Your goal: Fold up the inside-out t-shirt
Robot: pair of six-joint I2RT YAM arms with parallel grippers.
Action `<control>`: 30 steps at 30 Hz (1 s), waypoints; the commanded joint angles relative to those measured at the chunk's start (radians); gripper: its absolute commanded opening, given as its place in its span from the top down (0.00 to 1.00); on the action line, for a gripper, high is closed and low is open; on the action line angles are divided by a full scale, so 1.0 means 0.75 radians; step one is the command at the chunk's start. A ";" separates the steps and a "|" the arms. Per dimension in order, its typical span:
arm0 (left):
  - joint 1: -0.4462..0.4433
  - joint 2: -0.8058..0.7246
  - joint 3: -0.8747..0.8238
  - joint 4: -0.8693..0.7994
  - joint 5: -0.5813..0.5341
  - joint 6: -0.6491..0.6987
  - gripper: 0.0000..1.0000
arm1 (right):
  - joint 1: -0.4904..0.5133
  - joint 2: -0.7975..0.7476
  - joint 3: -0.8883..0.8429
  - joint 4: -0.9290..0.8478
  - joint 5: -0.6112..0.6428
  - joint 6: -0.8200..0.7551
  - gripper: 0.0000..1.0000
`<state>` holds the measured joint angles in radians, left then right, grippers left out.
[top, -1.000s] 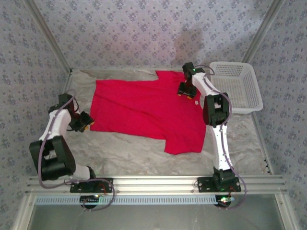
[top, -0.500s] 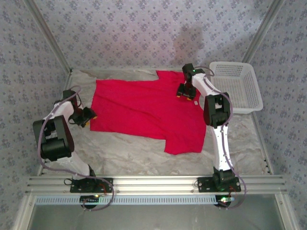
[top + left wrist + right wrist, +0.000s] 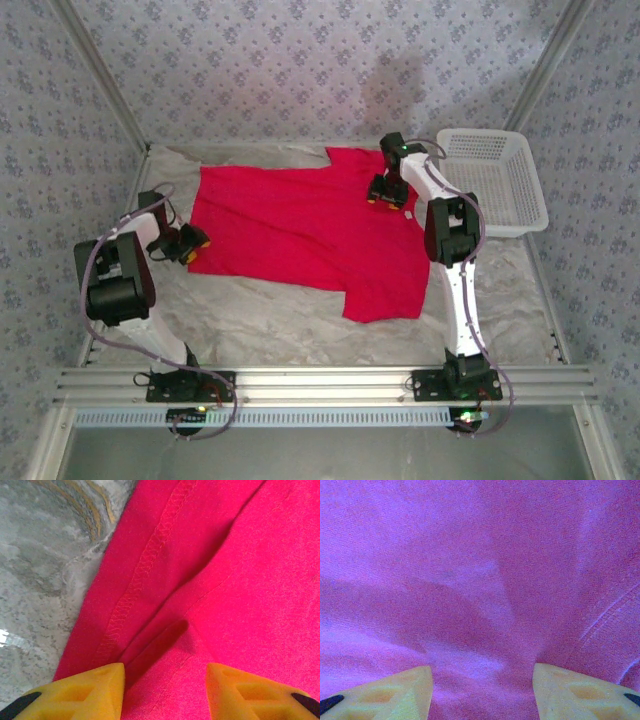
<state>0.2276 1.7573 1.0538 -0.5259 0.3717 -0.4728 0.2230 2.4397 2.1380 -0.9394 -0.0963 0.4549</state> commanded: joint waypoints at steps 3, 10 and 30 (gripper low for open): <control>-0.007 -0.024 -0.016 -0.005 0.055 -0.015 0.57 | -0.003 -0.044 -0.003 -0.047 -0.033 -0.011 0.42; -0.011 -0.064 -0.091 0.048 0.149 -0.059 0.72 | -0.003 -0.023 0.001 -0.040 -0.053 -0.005 0.42; -0.012 -0.526 -0.157 -0.215 -0.043 -0.108 1.00 | -0.044 0.227 0.279 -0.171 0.056 0.056 0.42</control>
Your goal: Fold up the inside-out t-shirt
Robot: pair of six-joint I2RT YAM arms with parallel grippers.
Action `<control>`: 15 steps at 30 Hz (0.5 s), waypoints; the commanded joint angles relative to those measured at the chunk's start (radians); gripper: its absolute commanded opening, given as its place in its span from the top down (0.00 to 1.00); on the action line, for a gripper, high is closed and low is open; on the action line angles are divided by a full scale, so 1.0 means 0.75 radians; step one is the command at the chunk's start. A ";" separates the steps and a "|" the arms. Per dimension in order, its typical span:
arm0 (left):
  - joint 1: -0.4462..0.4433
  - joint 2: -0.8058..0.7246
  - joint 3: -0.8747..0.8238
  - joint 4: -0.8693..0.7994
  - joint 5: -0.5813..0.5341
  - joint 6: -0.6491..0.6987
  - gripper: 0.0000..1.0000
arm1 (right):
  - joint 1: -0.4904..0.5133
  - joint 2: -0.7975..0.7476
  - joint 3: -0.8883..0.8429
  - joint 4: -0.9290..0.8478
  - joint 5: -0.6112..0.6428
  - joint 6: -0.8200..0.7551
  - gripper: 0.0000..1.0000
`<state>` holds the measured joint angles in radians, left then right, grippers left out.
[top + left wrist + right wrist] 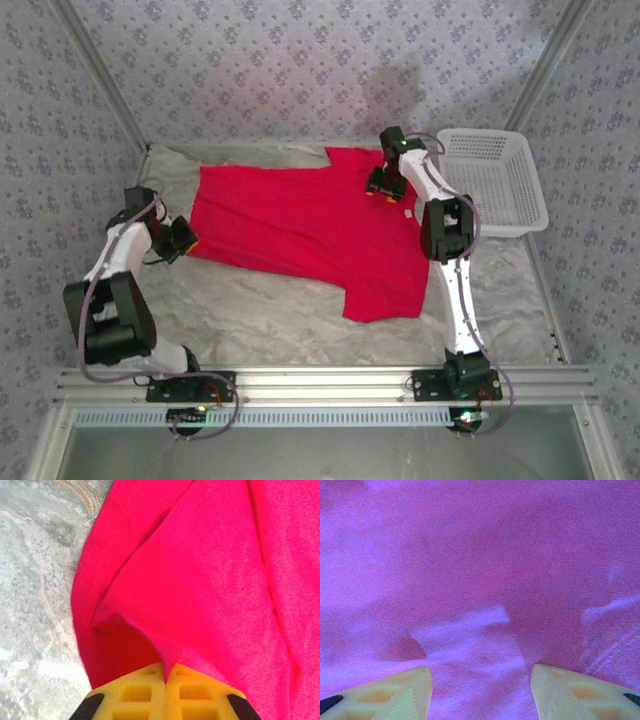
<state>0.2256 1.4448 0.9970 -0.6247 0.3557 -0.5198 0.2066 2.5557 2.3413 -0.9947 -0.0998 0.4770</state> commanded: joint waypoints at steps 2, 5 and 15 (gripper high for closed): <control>-0.018 -0.218 -0.198 -0.029 0.018 -0.124 1.00 | -0.028 0.069 0.014 -0.095 0.069 0.029 0.42; -0.047 -0.387 -0.320 -0.047 0.020 -0.209 1.00 | -0.031 0.073 0.027 -0.098 0.088 0.031 0.42; -0.092 -0.846 -0.585 -0.222 -0.023 -0.423 1.00 | -0.064 0.109 0.087 -0.132 0.163 0.031 0.42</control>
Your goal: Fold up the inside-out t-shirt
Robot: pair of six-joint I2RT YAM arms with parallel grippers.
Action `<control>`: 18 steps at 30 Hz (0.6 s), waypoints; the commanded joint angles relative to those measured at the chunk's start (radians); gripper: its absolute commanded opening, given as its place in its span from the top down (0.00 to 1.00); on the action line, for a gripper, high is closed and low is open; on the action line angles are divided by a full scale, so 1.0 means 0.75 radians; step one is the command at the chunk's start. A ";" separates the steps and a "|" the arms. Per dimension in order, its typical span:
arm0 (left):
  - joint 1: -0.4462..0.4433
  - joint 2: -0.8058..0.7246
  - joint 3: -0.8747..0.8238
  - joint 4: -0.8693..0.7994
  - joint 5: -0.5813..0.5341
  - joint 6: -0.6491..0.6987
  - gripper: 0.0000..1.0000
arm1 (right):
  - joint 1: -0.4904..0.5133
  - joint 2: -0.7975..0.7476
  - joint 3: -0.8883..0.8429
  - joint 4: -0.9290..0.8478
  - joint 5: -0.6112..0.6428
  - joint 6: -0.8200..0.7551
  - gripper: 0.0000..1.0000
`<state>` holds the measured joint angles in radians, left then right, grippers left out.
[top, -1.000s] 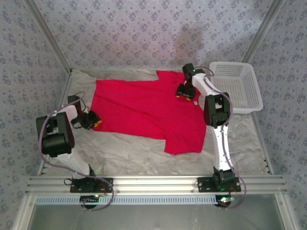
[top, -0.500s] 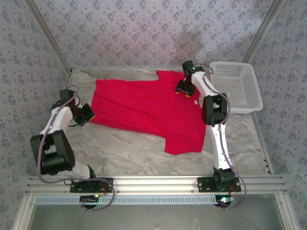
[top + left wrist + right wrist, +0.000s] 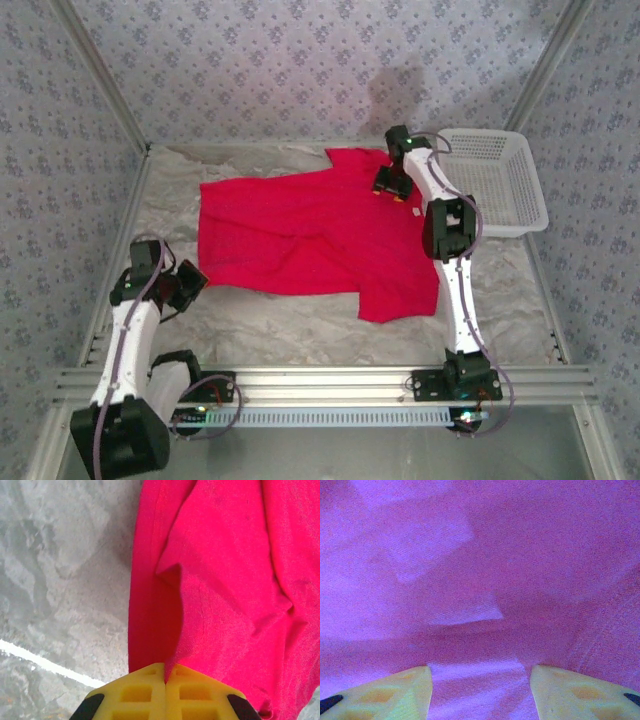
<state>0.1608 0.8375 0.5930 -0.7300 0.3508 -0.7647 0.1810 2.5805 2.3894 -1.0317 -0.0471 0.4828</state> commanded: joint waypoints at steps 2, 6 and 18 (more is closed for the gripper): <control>-0.008 -0.045 -0.065 -0.099 -0.018 -0.097 1.00 | -0.041 0.075 0.025 -0.084 0.127 0.024 0.42; -0.007 -0.041 -0.069 -0.116 -0.012 -0.082 1.00 | -0.055 0.063 0.030 -0.086 0.133 0.039 0.42; -0.199 0.368 0.361 0.035 -0.227 0.079 0.68 | 0.052 -0.246 -0.061 -0.094 -0.340 -0.015 0.37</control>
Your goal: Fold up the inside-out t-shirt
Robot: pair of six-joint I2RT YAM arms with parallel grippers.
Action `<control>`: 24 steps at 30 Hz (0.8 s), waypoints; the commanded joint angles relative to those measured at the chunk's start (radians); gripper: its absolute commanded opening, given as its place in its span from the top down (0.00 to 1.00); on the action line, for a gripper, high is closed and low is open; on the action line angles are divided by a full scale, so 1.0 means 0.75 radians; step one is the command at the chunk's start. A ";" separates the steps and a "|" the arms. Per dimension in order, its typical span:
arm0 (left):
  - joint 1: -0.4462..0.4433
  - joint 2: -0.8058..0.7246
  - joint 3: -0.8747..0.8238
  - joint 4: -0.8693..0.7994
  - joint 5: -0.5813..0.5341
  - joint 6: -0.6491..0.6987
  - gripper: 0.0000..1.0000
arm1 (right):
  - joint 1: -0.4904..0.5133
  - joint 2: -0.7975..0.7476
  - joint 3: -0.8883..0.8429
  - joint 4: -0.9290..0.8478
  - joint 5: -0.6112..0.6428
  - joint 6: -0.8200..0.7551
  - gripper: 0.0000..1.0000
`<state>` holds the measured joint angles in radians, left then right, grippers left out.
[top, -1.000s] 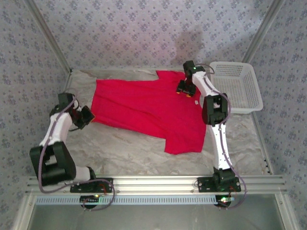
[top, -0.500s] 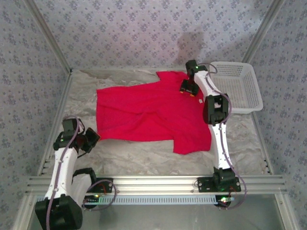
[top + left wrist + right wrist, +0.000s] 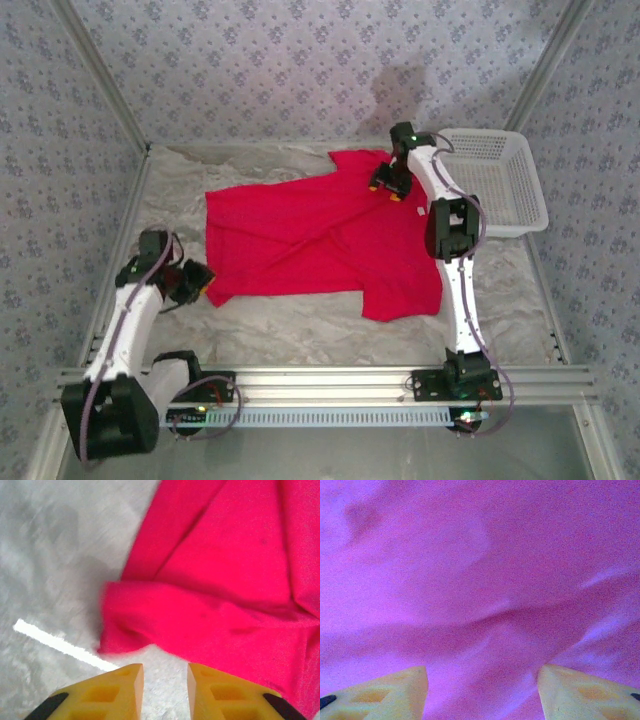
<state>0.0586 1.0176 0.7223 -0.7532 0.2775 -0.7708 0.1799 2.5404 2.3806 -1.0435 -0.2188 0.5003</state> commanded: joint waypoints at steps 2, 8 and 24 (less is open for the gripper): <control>-0.125 0.269 0.318 0.114 -0.162 0.090 0.68 | 0.070 -0.301 -0.194 -0.064 -0.083 -0.058 0.36; -0.254 0.902 0.653 0.428 0.028 0.051 0.76 | 0.091 -0.610 -0.737 0.011 0.024 -0.122 0.35; 0.004 1.834 1.523 0.285 0.066 0.072 0.78 | 0.104 -0.276 -0.612 0.106 0.106 -0.057 0.34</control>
<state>0.0216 2.3035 1.7729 -0.4599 0.3359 -0.7353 0.2516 2.2475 1.8061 -0.9661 -0.1661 0.4366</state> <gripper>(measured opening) 0.221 0.663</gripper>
